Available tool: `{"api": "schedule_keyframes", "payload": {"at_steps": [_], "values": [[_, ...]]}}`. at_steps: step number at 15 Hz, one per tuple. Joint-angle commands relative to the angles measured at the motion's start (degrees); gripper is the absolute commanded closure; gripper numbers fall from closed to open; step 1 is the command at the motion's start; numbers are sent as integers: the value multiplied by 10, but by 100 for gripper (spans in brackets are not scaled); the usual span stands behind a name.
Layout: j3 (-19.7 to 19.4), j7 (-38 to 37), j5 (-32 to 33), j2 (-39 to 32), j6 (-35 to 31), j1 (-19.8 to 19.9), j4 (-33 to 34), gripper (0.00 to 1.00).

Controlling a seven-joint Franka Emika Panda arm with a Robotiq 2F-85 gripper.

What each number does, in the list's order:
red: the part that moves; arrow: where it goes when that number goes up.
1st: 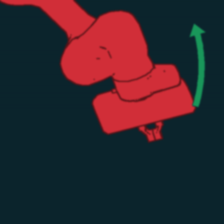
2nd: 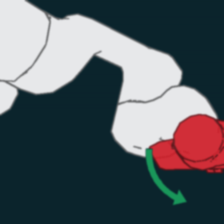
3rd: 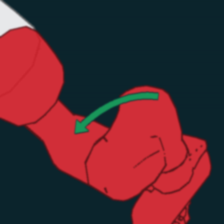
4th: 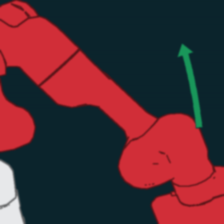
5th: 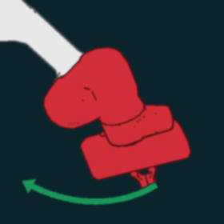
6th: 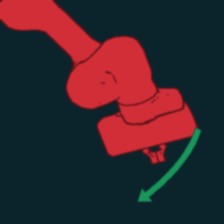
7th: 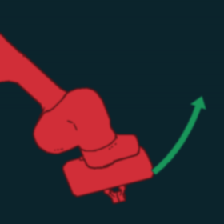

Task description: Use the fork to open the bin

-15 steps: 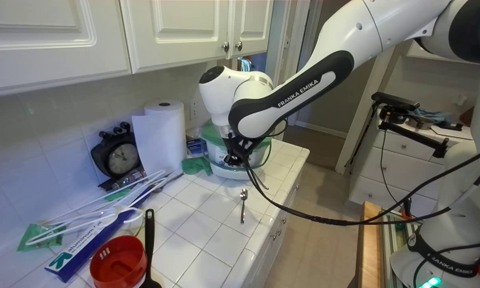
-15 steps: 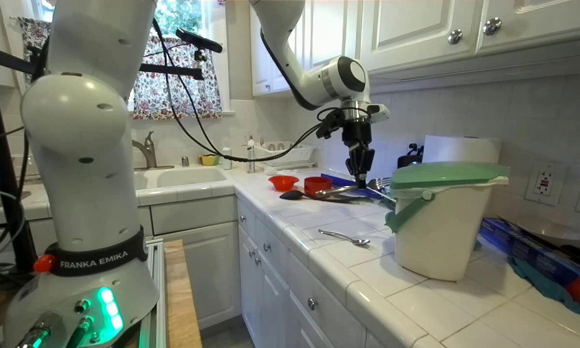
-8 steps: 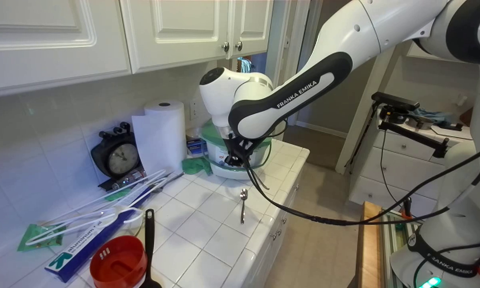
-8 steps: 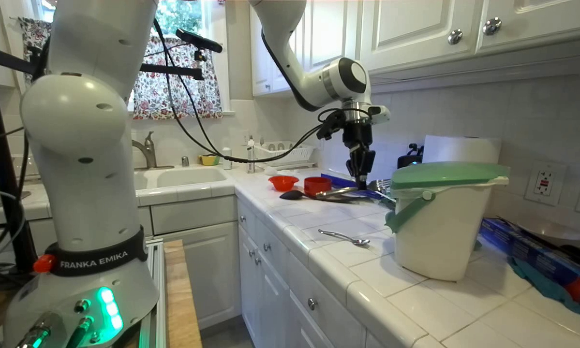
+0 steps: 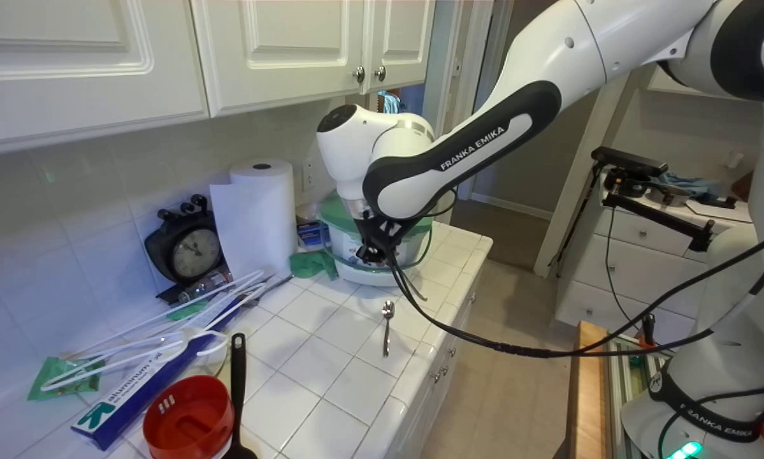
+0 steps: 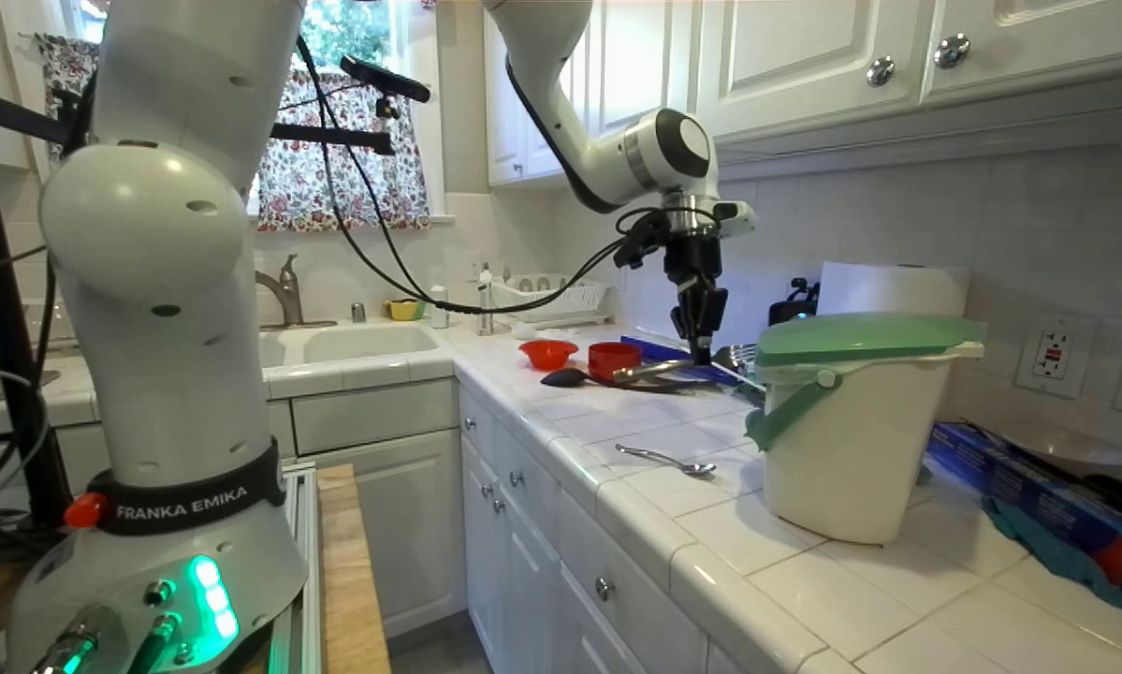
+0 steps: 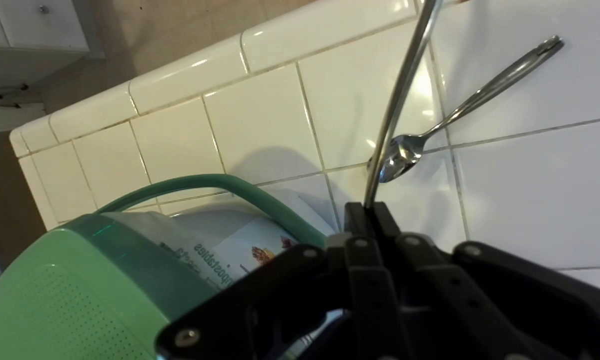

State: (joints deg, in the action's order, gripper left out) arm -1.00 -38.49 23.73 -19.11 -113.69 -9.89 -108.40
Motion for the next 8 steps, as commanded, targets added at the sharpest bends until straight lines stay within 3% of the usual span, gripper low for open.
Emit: {"api": "schedule_keyframes", "payload": {"at_steps": [1, 8], "values": [[0, 0, 4, 6, 15, -4, 9, 97], [-2, -18, 15, 21, 18, -10, 7, 97]]}}
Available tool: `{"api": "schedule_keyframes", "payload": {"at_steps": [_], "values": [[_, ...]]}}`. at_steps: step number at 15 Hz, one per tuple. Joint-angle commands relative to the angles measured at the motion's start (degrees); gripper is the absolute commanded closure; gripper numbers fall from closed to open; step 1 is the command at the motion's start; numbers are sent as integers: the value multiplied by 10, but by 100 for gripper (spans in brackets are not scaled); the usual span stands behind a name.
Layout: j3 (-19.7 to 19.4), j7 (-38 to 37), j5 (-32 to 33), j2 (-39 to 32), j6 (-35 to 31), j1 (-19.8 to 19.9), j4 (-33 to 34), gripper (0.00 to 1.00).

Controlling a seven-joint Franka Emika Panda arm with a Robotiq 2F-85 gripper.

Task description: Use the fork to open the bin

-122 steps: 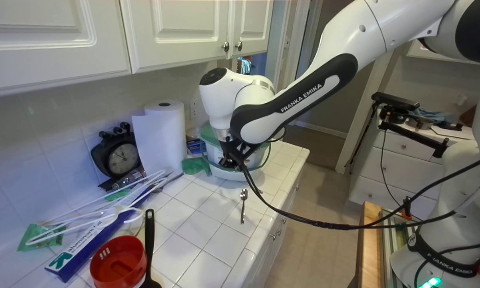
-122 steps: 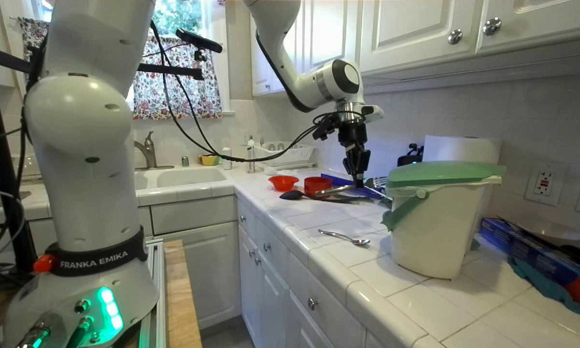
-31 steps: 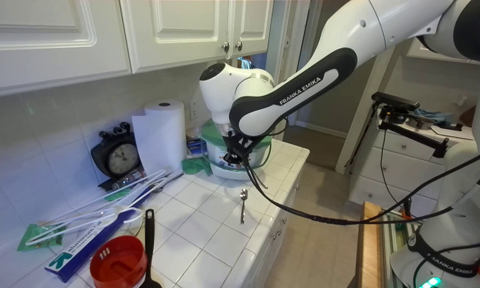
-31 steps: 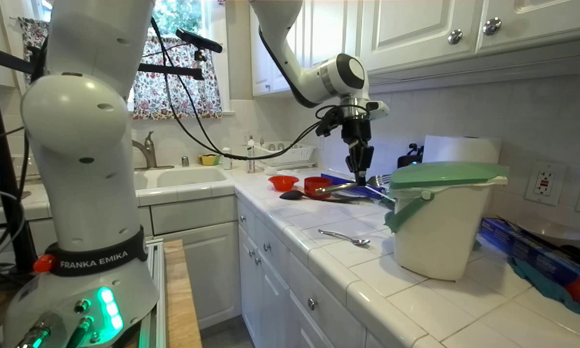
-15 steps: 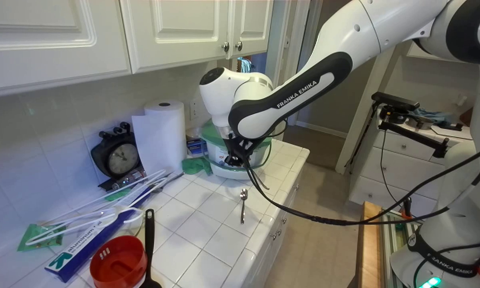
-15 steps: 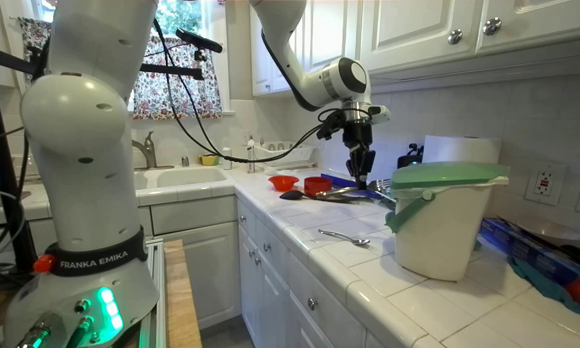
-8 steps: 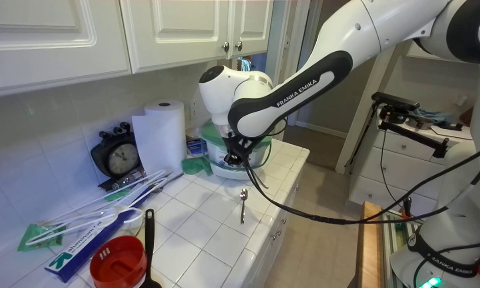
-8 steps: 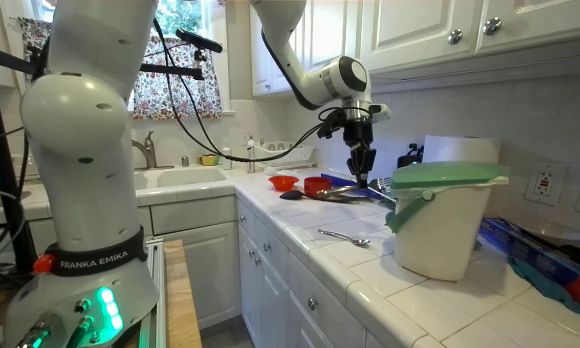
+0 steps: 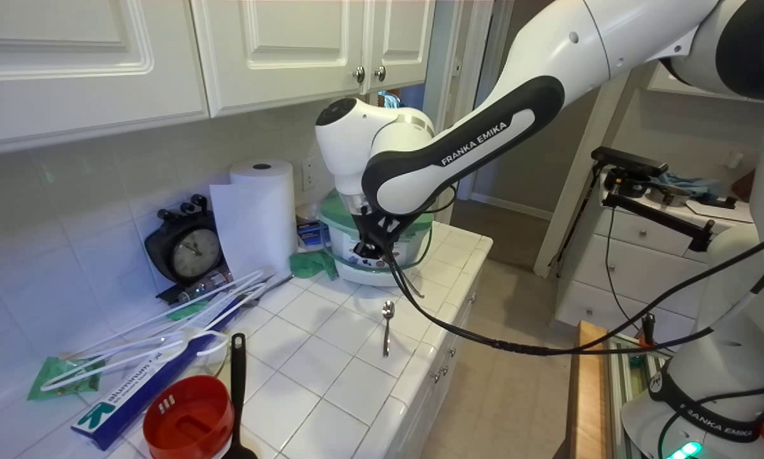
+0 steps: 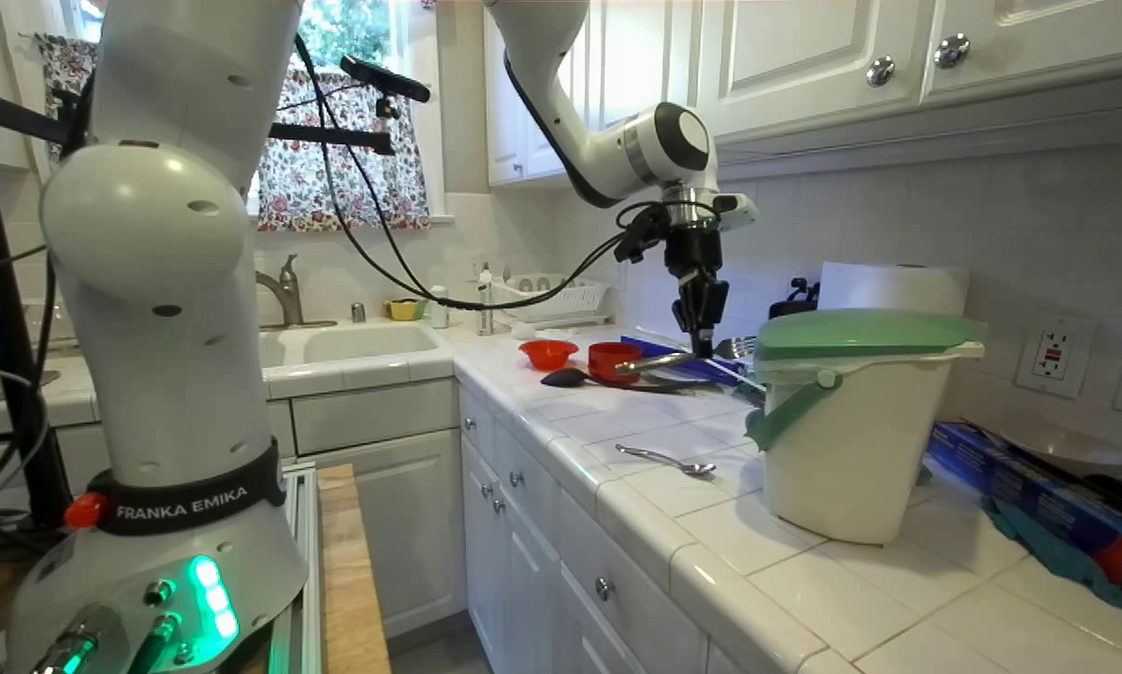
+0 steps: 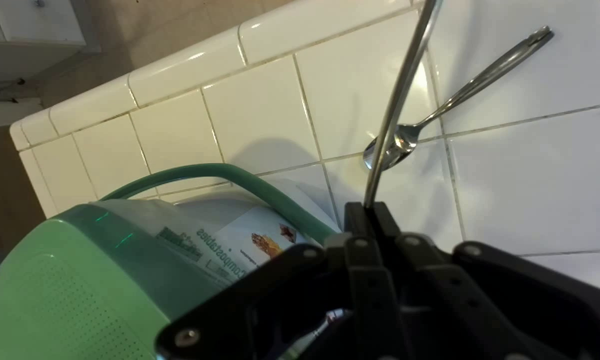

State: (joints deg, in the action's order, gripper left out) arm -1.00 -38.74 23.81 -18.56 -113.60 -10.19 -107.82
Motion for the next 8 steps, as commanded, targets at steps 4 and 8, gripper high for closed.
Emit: {"api": "schedule_keyframes", "payload": {"at_steps": [4, 8], "values": [[-2, -30, 24, 31, 22, -10, -1, 97], [-2, -58, 42, 52, 33, -9, -3, 97]]}}
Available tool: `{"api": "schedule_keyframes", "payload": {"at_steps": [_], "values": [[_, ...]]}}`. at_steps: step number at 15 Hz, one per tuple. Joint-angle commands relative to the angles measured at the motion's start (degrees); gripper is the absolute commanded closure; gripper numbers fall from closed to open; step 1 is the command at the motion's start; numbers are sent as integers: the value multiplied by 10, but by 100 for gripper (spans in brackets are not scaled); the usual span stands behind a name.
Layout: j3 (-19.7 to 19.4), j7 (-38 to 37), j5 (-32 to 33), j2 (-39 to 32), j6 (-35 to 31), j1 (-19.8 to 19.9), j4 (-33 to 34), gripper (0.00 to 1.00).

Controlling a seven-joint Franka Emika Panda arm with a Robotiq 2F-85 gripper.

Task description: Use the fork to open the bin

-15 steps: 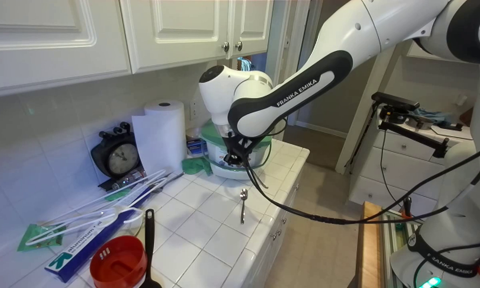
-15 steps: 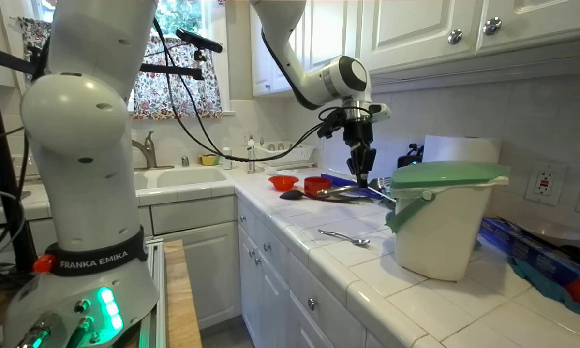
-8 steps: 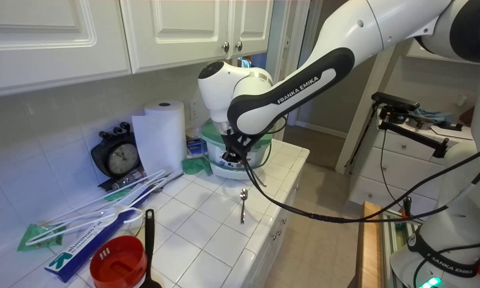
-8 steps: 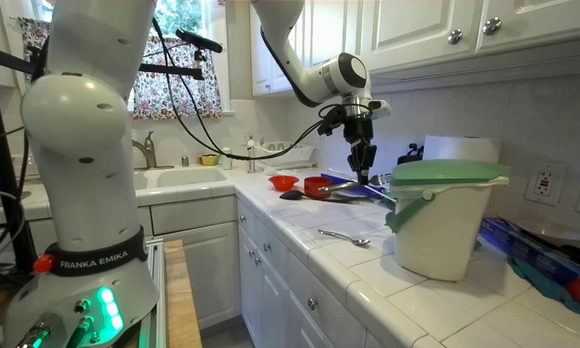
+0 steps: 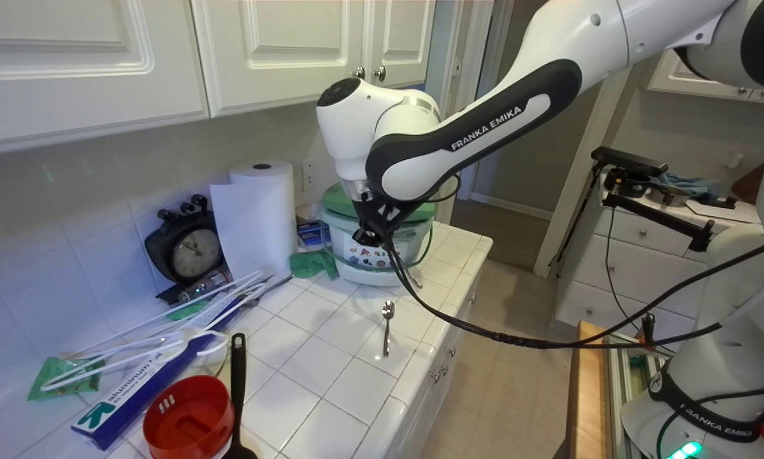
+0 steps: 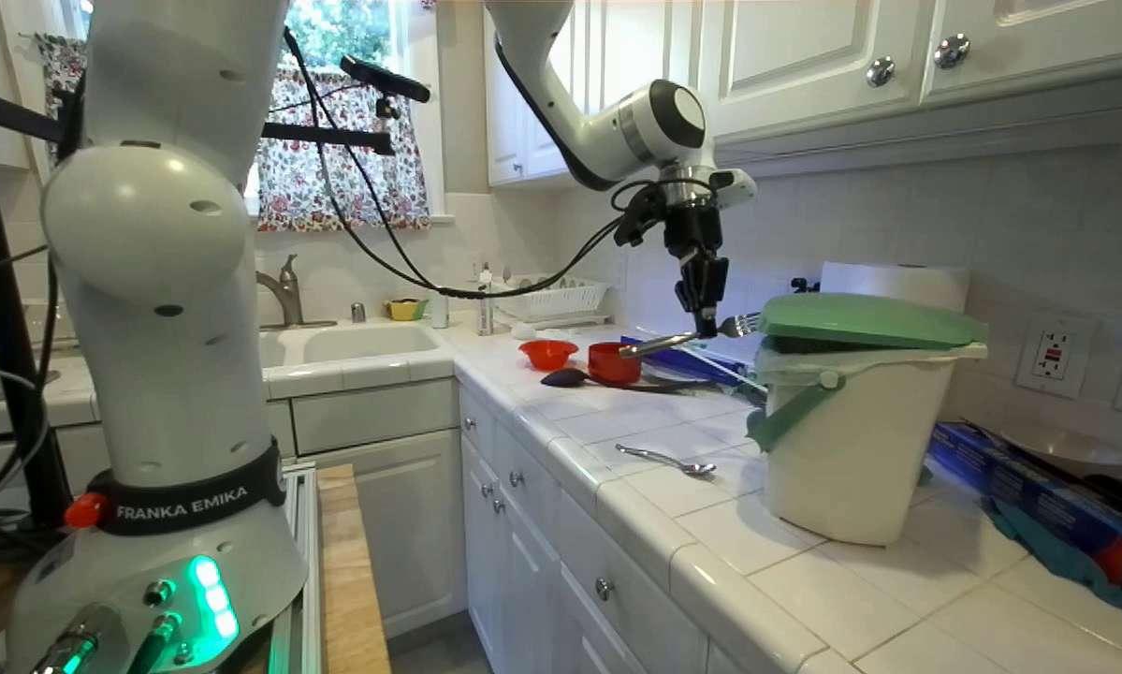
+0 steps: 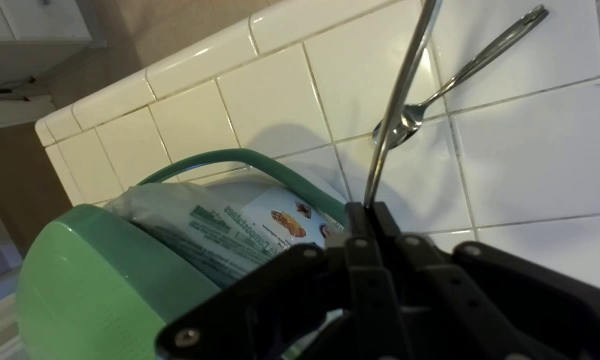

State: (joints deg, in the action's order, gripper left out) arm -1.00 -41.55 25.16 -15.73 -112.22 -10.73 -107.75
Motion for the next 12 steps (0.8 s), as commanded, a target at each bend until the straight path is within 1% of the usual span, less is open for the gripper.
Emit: {"api": "schedule_keyframes", "payload": {"at_steps": [1, 12], "values": [[-2, -34, 32, 29, 22, -2, -3, 97], [3, -76, 82, 66, 57, 8, 9, 97]]}}
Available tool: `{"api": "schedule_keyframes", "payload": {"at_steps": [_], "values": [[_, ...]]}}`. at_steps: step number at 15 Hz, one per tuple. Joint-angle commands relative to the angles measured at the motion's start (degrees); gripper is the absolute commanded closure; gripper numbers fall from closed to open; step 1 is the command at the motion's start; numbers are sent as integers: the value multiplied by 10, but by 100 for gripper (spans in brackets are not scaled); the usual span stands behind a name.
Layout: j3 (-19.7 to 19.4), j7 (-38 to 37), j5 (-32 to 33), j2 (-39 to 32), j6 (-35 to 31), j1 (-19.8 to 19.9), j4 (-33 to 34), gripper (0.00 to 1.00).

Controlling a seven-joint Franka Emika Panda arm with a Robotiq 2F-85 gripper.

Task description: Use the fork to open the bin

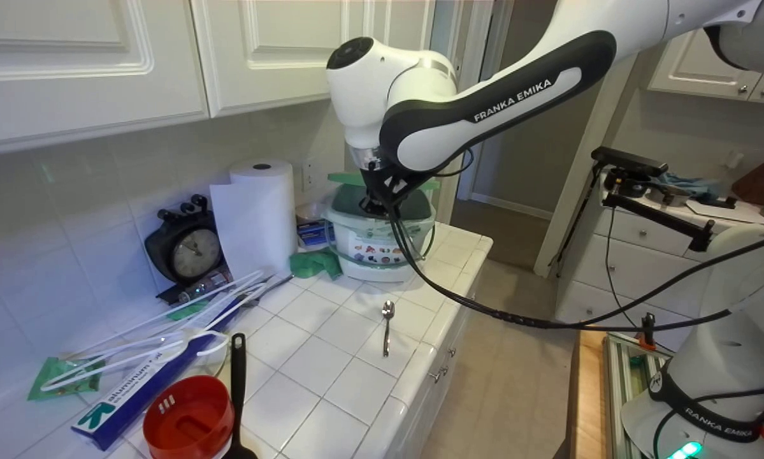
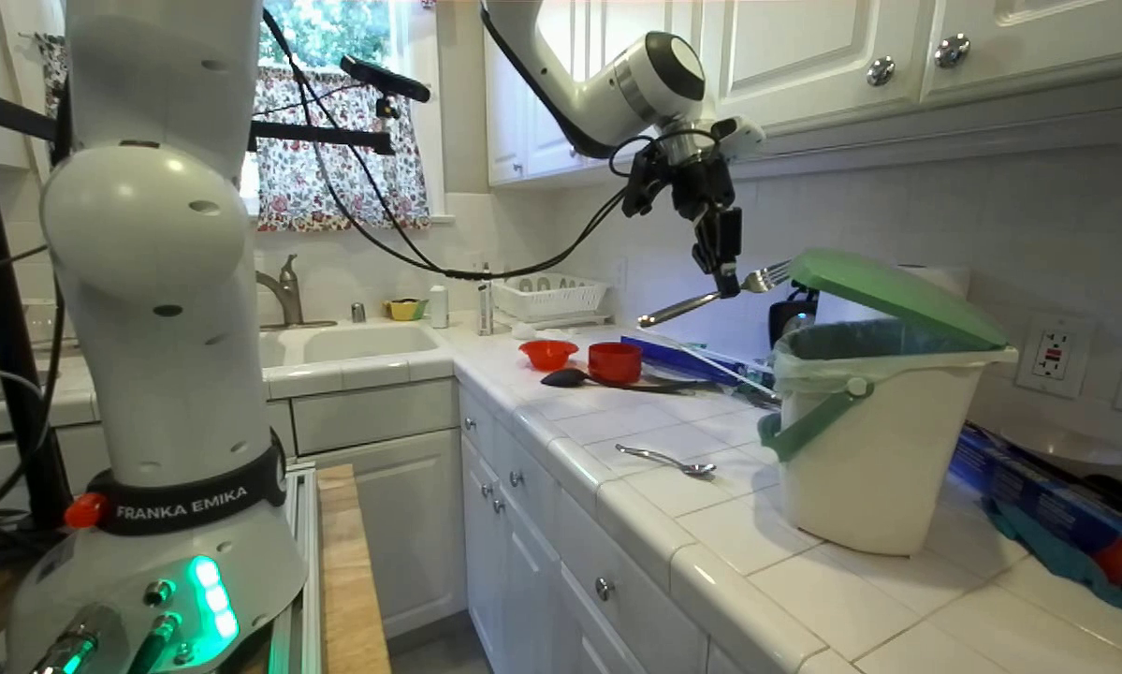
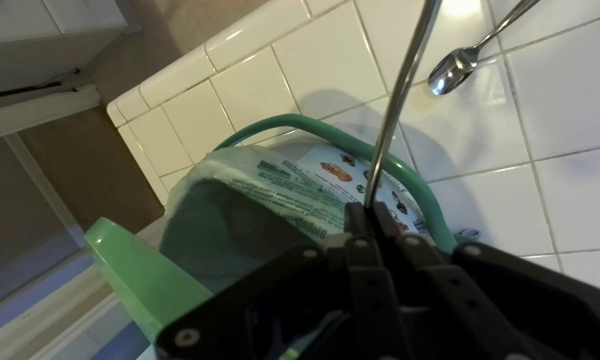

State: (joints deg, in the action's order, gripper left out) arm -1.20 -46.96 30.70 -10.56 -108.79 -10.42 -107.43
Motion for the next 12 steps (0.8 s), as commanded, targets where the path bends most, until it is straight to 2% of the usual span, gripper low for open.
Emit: {"api": "schedule_keyframes", "payload": {"at_steps": [1, 12], "values": [[6, -24, 29, 16, 28, 7, 9, 97], [2, -16, 48, 25, 34, 34, 46, 97]]}}
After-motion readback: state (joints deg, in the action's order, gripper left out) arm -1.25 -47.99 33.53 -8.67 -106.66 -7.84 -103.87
